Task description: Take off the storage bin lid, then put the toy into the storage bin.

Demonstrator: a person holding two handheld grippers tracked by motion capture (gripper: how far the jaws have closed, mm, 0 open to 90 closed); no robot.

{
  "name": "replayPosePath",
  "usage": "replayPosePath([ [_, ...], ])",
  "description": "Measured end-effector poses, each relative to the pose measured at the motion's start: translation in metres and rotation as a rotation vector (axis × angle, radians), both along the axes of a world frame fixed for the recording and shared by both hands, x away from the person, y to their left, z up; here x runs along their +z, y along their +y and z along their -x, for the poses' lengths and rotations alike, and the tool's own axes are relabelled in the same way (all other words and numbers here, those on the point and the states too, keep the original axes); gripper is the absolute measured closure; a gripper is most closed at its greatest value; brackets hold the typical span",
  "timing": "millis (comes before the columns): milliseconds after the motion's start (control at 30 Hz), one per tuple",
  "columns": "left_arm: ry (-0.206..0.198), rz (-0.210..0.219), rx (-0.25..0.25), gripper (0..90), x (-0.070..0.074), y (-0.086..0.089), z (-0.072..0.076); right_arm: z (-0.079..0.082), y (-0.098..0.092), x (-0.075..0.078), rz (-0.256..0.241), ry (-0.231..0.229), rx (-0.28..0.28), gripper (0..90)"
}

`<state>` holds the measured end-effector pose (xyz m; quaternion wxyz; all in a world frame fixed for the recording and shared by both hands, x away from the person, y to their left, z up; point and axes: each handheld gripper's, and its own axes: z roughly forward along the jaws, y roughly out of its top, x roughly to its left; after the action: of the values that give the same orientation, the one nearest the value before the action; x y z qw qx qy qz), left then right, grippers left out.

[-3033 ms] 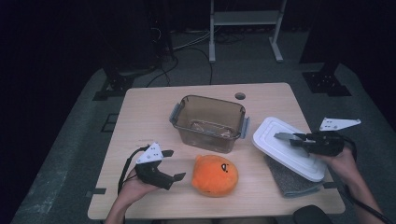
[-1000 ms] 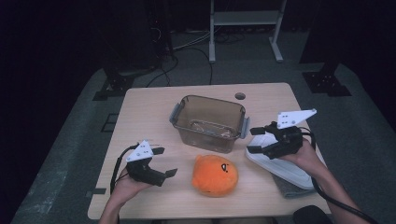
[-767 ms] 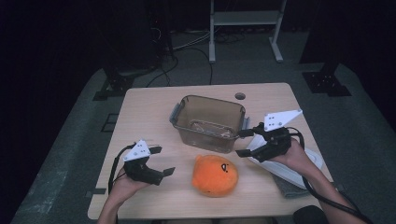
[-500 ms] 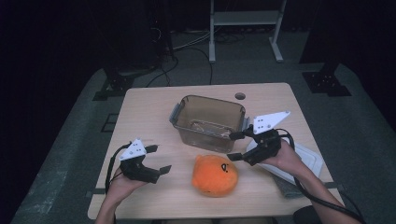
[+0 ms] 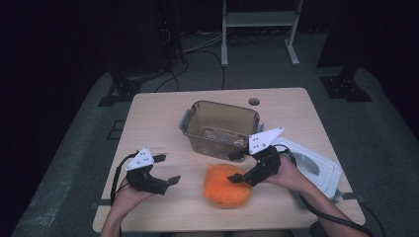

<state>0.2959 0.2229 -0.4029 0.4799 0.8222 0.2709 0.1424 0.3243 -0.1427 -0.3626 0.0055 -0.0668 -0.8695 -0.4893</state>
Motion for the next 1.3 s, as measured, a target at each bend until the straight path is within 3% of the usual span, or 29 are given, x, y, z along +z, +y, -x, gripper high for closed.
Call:
replayPosePath([
  [500,-0.001,0.001,0.013,7.3,0.001,0.004,0.0,-0.002,0.016,-0.027,0.062,0.012,0.003,26.2],
  [667,0.0,-0.003,0.01,7.2,0.0,0.004,-0.001,-0.004,0.02,-0.039,0.084,0.016,-0.019,28.2],
  [1133,0.002,-0.006,0.006,6.5,-0.001,0.003,-0.002,0.0,0.019,-0.058,0.091,0.035,-0.024,56.9],
  [1300,0.007,-0.005,0.006,6.5,-0.002,0.003,-0.003,0.003,0.02,-0.058,0.091,0.013,-0.021,65.8],
])
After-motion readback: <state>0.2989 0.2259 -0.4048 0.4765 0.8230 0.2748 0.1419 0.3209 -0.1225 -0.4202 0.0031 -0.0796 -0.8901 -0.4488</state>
